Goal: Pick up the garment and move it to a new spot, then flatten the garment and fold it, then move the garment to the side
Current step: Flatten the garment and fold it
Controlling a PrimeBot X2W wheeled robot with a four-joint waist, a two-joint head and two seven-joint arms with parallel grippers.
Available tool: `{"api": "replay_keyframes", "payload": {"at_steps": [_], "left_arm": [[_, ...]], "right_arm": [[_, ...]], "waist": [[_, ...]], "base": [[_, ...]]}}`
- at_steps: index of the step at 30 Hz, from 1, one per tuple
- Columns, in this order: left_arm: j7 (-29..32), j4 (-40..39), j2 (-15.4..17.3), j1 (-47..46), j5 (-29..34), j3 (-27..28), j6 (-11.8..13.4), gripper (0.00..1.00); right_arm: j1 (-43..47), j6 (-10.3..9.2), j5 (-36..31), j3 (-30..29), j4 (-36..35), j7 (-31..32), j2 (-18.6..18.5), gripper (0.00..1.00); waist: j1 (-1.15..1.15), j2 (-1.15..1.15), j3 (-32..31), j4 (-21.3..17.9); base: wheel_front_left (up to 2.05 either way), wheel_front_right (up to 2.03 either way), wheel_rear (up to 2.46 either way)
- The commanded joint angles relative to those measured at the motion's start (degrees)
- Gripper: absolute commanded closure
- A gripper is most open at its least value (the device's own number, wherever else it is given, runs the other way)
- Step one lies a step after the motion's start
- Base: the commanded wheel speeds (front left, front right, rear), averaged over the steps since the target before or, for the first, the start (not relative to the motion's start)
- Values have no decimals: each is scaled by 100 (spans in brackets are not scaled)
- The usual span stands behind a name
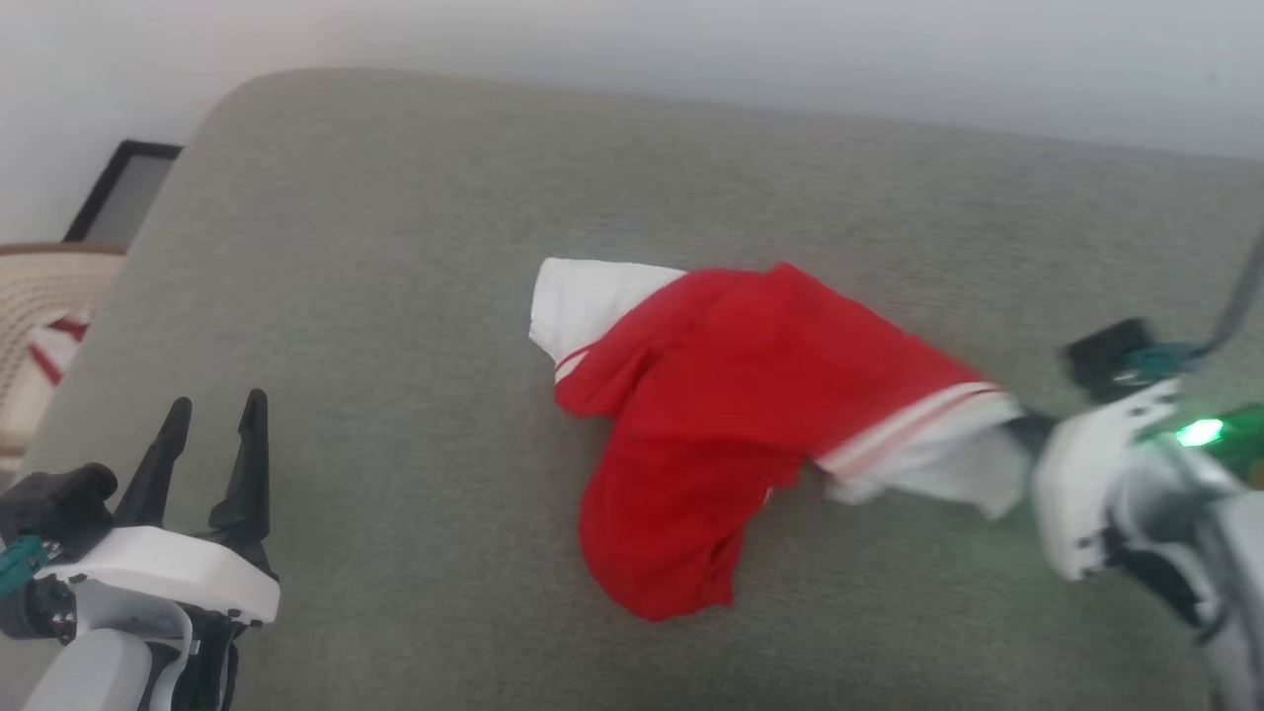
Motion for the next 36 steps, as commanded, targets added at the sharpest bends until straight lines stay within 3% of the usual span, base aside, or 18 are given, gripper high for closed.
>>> {"api": "replay_keyframes", "payload": {"at_steps": [1, 9, 17, 20, 21, 28, 36], "left_arm": [[-23, -12, 31, 48, 17, 23, -36, 0], [4, -15, 29, -103, 53, -75, -100, 0], [68, 95, -37, -275, 108, -279, -200, 0], [117, 145, -8, -338, 121, -315, -220, 0], [141, 152, 14, -340, 125, -326, -230, 0], [419, 32, 176, -405, 32, -334, -262, 0], [1240, -354, 482, -639, -195, -394, -299, 0]], "right_arm": [[53, 1, -18, -100, -53, 22, -21, 100], [50, 1, -153, -988, 334, 95, -191, 100], [-185, 1, -55, -857, 1398, 144, -48, 98], [-307, 1, 33, -758, 1707, 37, 40, 49], [-350, 1, 46, -724, 1781, 12, 57, 0], [-529, 1, 159, -607, 1880, -49, 137, 0], [-514, 1, 190, -533, 1244, -728, 245, 0]], "waist": [[0, 0, -18, -109], [0, 0, 67, -261], [0, 0, 72, -184], [0, 0, 26, -178], [0, 0, 4, -193], [0, 0, -123, -388], [0, 0, -250, -852]], "base": [[0, 0, 0], [0, 0, 0], [0, 0, 0], [0, 0, 0], [0, 0, 0], [0, 0, 0], [0, 0, 0]]}}
